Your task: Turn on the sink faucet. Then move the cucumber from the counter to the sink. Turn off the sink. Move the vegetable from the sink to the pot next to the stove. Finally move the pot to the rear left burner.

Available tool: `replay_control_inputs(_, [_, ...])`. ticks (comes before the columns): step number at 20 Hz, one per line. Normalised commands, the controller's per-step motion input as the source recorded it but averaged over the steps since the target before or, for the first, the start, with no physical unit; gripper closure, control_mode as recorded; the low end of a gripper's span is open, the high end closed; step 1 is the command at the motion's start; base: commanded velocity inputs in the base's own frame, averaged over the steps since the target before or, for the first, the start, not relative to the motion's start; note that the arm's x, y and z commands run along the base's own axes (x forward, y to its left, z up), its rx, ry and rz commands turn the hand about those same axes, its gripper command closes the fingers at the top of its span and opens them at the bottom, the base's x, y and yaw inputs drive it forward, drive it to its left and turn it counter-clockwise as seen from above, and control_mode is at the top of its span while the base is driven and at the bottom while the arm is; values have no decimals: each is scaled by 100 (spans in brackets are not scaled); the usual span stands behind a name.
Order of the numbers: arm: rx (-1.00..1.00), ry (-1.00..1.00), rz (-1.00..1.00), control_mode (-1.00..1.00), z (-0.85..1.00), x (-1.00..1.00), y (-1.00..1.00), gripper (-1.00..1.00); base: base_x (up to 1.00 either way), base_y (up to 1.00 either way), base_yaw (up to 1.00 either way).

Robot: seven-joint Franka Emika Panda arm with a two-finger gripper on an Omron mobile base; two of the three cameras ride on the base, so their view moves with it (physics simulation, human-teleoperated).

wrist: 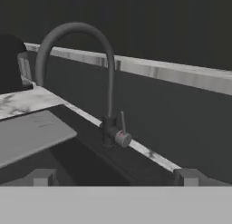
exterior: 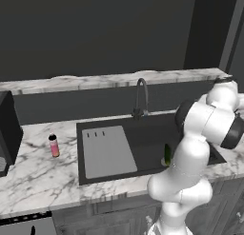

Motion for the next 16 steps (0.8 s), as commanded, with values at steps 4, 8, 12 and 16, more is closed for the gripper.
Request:
replay_control_inputs(4, [-9,22,-18,-100,22,-25,0,-100,0,0,0])
replay_control_inputs(8, [-8,25,-19,-100,10,-23,2,-100,0,0,0])
replay_control_inputs(12, [-9,29,-23,-100,-1,-26,16,-100,0,0,0])
replay_control_inputs(16, [-9,33,-25,-100,-10,-26,24,-100,0,0,0])
